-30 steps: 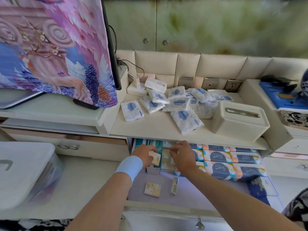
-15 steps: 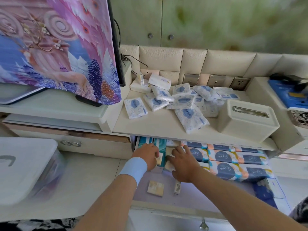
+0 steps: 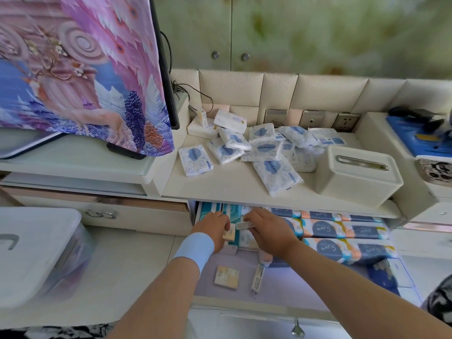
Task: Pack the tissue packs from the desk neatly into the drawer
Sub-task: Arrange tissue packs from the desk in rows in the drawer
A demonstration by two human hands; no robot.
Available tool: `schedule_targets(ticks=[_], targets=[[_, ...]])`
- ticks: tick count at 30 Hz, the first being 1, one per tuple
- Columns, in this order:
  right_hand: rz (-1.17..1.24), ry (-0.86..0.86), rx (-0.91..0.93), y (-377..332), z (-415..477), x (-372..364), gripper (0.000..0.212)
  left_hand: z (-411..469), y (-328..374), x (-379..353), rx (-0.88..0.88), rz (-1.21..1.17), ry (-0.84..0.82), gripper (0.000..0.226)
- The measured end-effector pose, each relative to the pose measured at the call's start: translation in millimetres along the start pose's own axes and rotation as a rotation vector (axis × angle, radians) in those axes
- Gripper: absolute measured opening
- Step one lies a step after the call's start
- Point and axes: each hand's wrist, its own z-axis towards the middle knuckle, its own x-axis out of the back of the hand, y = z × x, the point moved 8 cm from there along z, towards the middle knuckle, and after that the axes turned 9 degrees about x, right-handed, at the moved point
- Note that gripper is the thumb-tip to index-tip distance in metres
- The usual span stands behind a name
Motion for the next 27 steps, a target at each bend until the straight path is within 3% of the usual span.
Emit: schedule_targets(ticks=[3, 6, 12, 15, 17, 19, 22, 27], targets=[[-0.118, -0.145, -0.075, 11, -7, -17, 0.030, 0, 1, -1, 0.000, -0.002, -0.006, 0.036], [-0.158, -0.269, -0.091, 10, -8, -36, 0.028, 0, 1, -1, 0.001, -0.006, 0.002, 0.036], [-0.264, -0.291, -0.050, 10, -4, -40, 0.028, -1, 3, 1, -0.007, -0.003, 0.003, 0.036], [-0.143, -0.151, -0.015, 6, -5, -17, 0.026, -1, 5, 5, -0.009, -0.030, -0.001, 0.031], [-0.092, -0.069, 0.041, 5, -14, 0, 0.038, 0, 8, 8, 0.013, -0.095, -0.004, 0.027], [-0.149, -0.168, 0.084, 12, -31, 0, 0.067, 1, 13, 9, 0.024, -0.143, -0.009, 0.027], [-0.278, -0.342, -0.014, 38, -56, -11, 0.091, -1, 31, 8, -0.019, -0.168, -0.021, 0.028], [-0.324, -0.331, -0.312, 65, -68, -13, 0.080, -3, 62, -2, -0.117, -0.017, -0.068, 0.033]])
